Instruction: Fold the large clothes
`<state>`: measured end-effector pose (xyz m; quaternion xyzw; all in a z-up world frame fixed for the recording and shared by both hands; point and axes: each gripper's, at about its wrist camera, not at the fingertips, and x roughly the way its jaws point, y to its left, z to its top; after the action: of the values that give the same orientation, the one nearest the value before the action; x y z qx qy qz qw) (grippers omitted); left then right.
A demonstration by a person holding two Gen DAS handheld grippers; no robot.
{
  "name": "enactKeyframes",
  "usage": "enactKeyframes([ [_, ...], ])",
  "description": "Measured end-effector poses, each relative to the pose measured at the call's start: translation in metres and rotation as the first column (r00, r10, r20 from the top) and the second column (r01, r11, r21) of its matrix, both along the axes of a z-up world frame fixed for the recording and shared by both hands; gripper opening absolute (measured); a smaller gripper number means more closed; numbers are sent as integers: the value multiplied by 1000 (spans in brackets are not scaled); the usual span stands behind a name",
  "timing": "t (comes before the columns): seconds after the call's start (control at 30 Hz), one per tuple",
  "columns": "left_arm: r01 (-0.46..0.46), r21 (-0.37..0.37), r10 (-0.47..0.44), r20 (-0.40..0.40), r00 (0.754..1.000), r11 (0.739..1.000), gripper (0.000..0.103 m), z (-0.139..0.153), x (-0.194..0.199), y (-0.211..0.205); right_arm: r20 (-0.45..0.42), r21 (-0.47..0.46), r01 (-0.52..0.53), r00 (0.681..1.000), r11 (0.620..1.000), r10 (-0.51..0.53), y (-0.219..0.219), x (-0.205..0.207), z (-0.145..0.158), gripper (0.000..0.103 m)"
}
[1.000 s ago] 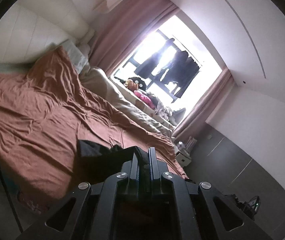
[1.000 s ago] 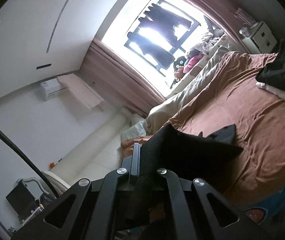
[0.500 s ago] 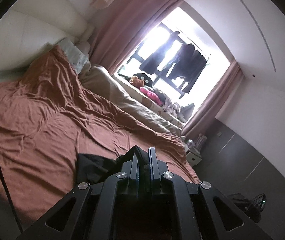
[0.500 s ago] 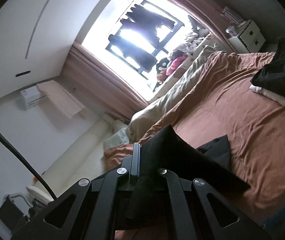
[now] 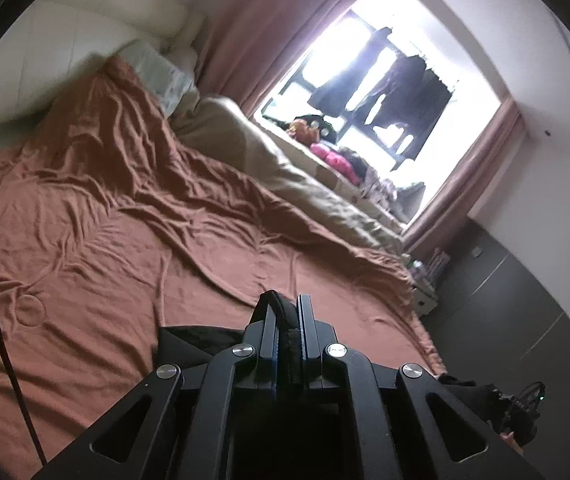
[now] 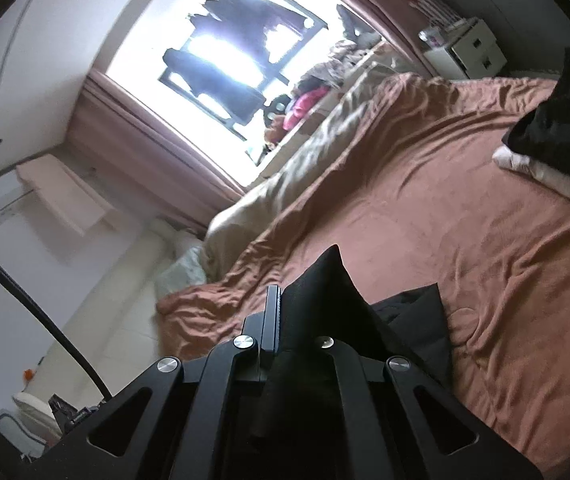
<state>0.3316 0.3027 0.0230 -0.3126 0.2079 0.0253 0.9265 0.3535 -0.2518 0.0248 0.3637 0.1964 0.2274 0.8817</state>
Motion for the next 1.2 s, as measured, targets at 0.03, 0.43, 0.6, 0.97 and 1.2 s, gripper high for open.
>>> enactKeyframes([
  [0.03,-2,-6,2,-17,1000,1000,7,-10,11,4,-12,0,3,1000,1000,-3,2,5,0,0],
  [0.43,-25,-41,16,-202,979,999,8,-108,98,27,-181,-55,41,982,998,-50,34,72,-28,0],
  [0.6,-17,-29,9,-274,962,999,21,-135,118,24,-216,-39,7,976,999,-15,41,91,-27,4],
  [0.97,-58,-19,51,-258,965,998,83,-127,99,24,-213,-55,60,974,997,-70,37,71,2,90],
  [1.2,-24,62,44,-344,938,998,83,-134,84,20,-254,-214,39,963,976,-94,46,59,10,90],
])
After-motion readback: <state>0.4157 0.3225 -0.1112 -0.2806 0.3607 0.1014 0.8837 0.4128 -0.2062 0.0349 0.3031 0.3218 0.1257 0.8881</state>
